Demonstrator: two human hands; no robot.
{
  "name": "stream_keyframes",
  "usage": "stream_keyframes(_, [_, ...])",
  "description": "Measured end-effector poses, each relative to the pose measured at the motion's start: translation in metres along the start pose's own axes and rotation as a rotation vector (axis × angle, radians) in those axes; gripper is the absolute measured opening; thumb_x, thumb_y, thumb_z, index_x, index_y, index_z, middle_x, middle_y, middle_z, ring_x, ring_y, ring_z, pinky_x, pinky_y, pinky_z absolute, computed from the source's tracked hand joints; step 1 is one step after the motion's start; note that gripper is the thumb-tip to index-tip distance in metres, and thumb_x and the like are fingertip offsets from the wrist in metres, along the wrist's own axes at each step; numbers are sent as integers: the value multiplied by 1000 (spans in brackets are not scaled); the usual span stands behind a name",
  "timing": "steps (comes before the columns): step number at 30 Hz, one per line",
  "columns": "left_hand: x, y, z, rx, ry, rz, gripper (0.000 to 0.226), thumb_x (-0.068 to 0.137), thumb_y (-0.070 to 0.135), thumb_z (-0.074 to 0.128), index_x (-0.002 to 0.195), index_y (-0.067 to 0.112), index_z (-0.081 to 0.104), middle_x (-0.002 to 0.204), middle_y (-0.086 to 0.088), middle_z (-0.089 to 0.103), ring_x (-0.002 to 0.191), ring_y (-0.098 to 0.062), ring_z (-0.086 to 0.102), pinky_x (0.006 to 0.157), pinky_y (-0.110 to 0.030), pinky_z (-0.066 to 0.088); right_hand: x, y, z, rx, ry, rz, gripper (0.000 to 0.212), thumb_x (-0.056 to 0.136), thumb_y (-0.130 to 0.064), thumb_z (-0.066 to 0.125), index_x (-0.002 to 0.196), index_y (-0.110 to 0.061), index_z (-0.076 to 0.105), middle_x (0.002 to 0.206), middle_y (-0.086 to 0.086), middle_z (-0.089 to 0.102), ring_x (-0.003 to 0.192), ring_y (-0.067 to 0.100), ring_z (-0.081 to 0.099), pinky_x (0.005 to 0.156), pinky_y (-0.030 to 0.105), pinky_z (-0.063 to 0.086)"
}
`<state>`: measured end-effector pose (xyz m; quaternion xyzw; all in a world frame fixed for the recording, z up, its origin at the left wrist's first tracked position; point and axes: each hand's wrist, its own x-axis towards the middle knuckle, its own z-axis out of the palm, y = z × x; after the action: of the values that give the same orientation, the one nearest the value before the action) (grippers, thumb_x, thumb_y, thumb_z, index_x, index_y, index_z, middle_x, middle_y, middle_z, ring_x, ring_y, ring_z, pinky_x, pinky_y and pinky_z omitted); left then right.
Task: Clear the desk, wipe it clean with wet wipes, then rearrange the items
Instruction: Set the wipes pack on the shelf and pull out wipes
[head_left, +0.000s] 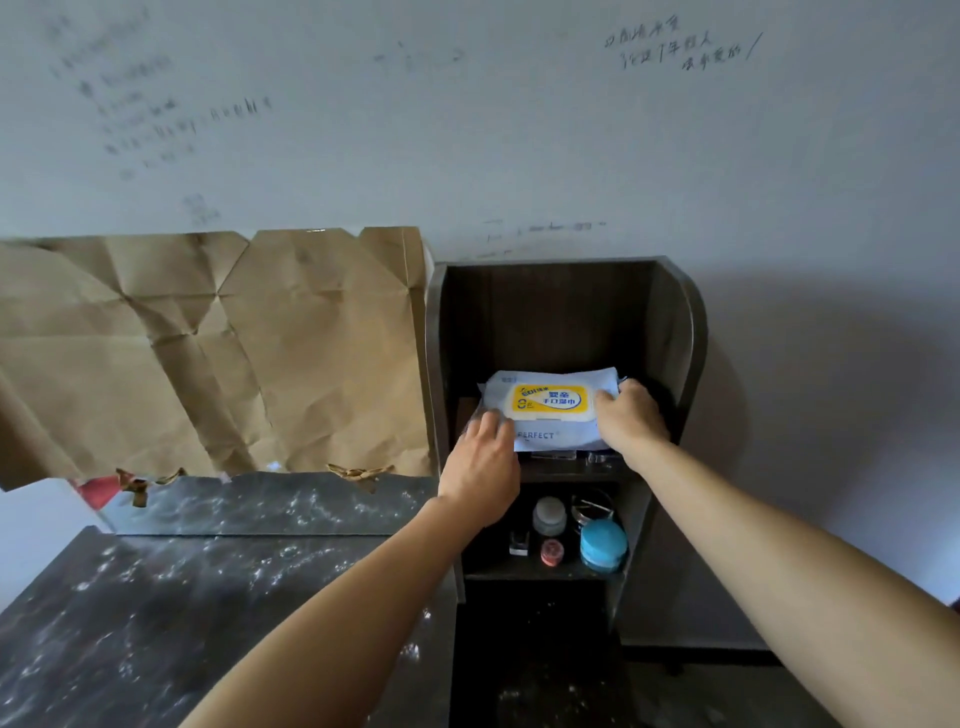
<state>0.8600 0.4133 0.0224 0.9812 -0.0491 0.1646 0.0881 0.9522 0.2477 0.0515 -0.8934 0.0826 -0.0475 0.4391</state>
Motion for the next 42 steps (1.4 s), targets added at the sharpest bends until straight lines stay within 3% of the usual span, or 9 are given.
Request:
stream_keyframes(4, [-6,-7,16,54,-22,47,51,84,12,47,134,5,37,136,-13,39,128,-29,36,105,-35,35,-6,7,-5,-502,86,-354,36,88,-31,56,121,-18,46,122,8,55,109,31,53,75,37,41])
stream_keyframes(8, [-9,-10,26,104,21,58,57,79,12,49,134,7,37,138,-12,38,125,-29,39,105,-35,34,-9,1,0,-596,-61,-745,46,87,-40,59,129,-21,52,142,3,44,125,25,41,94,40,38])
stream_keyframes(11, [-10,-13,30,98,19,68,60,79,13,52,137,8,35,141,-13,35,124,-30,39,104,-35,35,-3,-2,2,-569,-272,-701,56,86,-47,61,135,-23,49,146,1,42,130,21,41,100,36,37])
stream_keyframes(15, [-8,-15,31,83,18,67,60,77,13,52,135,8,38,140,-13,37,120,-30,42,100,-35,38,5,0,6,-658,-257,-762,49,89,-49,55,131,-25,53,140,1,51,122,22,51,94,36,44])
stream_keyframes(19, [-6,-16,30,63,14,65,55,78,14,49,132,10,39,138,-9,37,120,-29,41,98,-34,38,21,-10,-6,-328,-331,-612,33,92,-45,53,114,-25,67,110,0,70,102,20,63,85,36,51])
stream_keyframes(26, [15,-13,17,-77,157,20,28,92,30,47,100,7,62,106,-9,58,101,-28,52,83,-38,44,44,-27,0,-306,126,-424,34,89,-46,58,93,-12,58,88,1,53,76,22,52,64,34,44])
stream_keyframes(32, [56,4,10,-240,119,-76,35,89,38,56,107,8,60,114,-10,55,112,-27,47,91,-38,43,51,-18,7,119,-41,-86,31,93,-32,56,74,-8,63,75,14,70,67,26,67,68,40,58])
stream_keyframes(37, [85,15,11,-129,12,-183,48,79,51,57,105,11,61,113,-10,55,111,-31,44,91,-40,39,52,-18,0,245,-181,-75,17,95,-13,49,88,-12,65,88,13,71,74,21,65,57,28,50])
stream_keyframes(42, [86,5,9,-244,78,-223,21,84,23,51,73,6,57,88,-11,60,87,-29,55,64,-32,39,49,-8,-1,162,-212,-183,20,89,-5,59,105,-9,68,94,4,68,86,15,63,77,26,52])
